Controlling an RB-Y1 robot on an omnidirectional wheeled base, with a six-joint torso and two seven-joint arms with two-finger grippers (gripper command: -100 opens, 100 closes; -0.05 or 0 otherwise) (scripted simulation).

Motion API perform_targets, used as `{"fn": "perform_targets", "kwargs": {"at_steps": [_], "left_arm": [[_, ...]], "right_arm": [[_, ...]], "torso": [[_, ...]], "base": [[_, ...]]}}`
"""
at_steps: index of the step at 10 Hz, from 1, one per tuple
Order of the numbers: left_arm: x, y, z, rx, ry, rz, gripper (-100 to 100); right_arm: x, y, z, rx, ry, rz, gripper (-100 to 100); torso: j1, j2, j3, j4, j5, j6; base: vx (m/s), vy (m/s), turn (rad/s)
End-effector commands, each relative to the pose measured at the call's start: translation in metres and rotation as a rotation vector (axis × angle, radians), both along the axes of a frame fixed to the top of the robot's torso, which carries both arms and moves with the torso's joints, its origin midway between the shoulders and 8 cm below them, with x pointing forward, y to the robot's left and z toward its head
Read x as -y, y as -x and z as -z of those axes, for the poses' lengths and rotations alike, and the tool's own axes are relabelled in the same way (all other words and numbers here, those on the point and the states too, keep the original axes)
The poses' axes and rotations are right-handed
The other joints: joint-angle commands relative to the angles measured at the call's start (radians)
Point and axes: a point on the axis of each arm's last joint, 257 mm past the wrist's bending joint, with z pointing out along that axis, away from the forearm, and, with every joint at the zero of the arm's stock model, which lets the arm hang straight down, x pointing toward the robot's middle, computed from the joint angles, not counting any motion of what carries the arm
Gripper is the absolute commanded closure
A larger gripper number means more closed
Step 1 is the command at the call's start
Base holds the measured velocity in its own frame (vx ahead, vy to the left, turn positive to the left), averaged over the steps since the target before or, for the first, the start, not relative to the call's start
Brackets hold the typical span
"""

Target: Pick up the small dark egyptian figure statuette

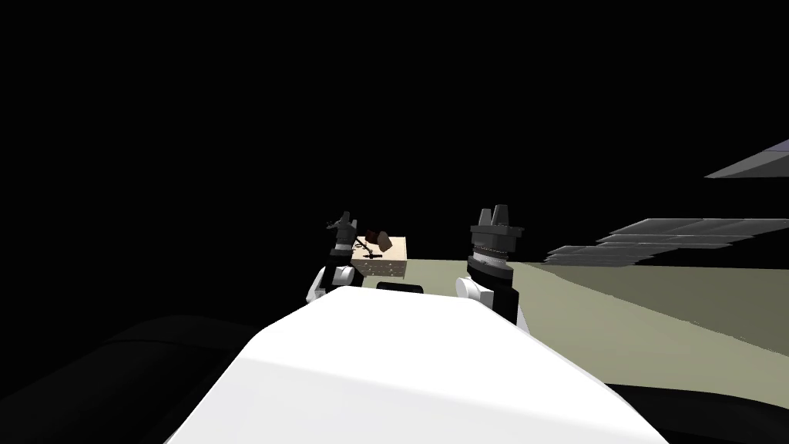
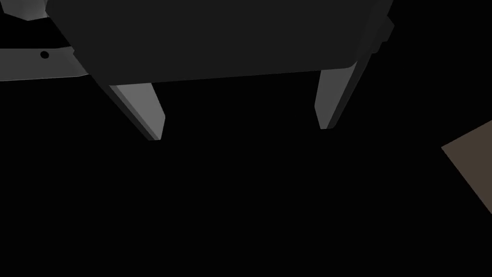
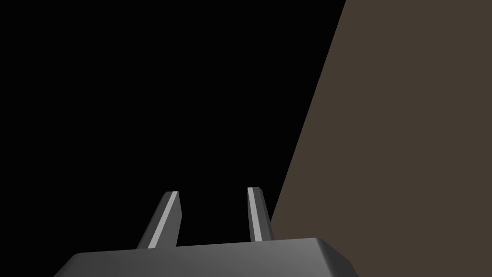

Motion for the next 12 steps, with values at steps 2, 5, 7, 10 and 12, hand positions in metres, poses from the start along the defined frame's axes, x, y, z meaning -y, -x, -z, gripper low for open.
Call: {"fn": "perform_targets", "kwargs": {"at_steps": [2,5,7,10,12], "left_arm": [[-0.006,-0.013,0.029,-0.085,0.0,-0.003,-100],[-0.015,-0.03,0.07,-0.205,0.0,-0.012,-100],[-0.026,-0.044,0.108,-0.313,0.002,-0.023,-100],[-0.038,-0.056,0.147,-0.427,0.007,-0.04,-100],[-0.048,-0.059,0.183,-0.523,0.013,-0.058,-100]], "right_arm": [[0.0,0.0,0.0,0.0,0.0,0.0,0],[0.0,0.0,0.0,0.0,0.0,0.0,0],[0.0,0.0,0.0,0.0,0.0,0.0,0],[0.0,0.0,0.0,0.0,0.0,0.0,0],[0.0,0.0,0.0,0.0,0.0,0.0,0]], "torso": [[0.0,0.0,0.0,0.0,0.0,0.0],[0.0,0.0,0.0,0.0,0.0,0.0],[-0.001,0.0,0.0,0.0,0.0,0.0],[-0.001,-0.001,-0.001,0.0,0.0,0.0],[-0.001,-0.001,-0.001,0.0,0.0,0.0]], "base": [[-0.042,0.005,0.057],[-0.038,0.0,0.054],[-0.035,-0.002,0.055],[-0.024,-0.005,0.055],[-0.017,-0.006,0.018]]}}
